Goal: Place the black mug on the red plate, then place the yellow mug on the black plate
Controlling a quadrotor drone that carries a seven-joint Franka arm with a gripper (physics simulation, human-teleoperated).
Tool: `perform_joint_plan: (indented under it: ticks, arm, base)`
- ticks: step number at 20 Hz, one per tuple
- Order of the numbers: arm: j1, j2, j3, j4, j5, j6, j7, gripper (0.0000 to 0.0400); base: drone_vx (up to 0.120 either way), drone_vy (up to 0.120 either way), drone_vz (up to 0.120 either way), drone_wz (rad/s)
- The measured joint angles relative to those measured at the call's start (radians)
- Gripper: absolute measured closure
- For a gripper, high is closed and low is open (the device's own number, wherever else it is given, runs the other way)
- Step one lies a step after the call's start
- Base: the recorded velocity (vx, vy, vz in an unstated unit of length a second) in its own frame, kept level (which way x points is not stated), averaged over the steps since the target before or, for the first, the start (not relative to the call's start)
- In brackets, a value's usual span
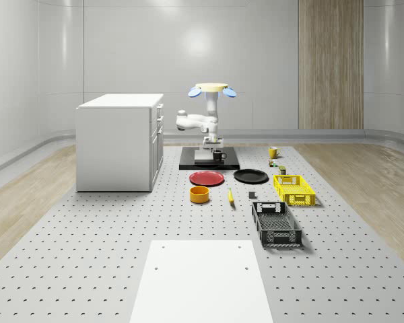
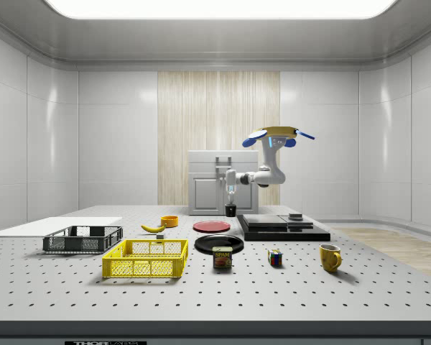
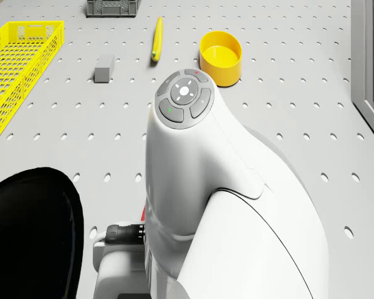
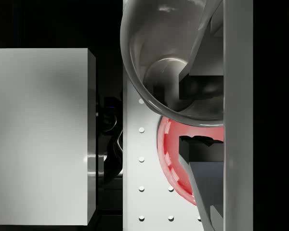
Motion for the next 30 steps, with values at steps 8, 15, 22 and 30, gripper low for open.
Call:
perform_joint_plan:
  ticks: [8,15,22,30]
  arm:
    - [0.000,-0.008,0.001,0.000,0.003,0.007,0.000,0.0290]
    - [0.000,-0.013,0.001,0.000,0.005,0.012,0.000,0.0290]
    - [0.038,-0.018,0.002,0.001,0.007,0.016,-0.039,0.0290]
    - [0.139,-0.023,-0.007,0.011,0.000,0.024,-0.150,0.0290]
  base:
    - [0.120,-0.045,0.000,0.000]
    - [0.120,0.000,0.000,0.000]
    - [0.029,0.000,0.000,0.000]
    - [0.000,0.000,0.000,0.000]
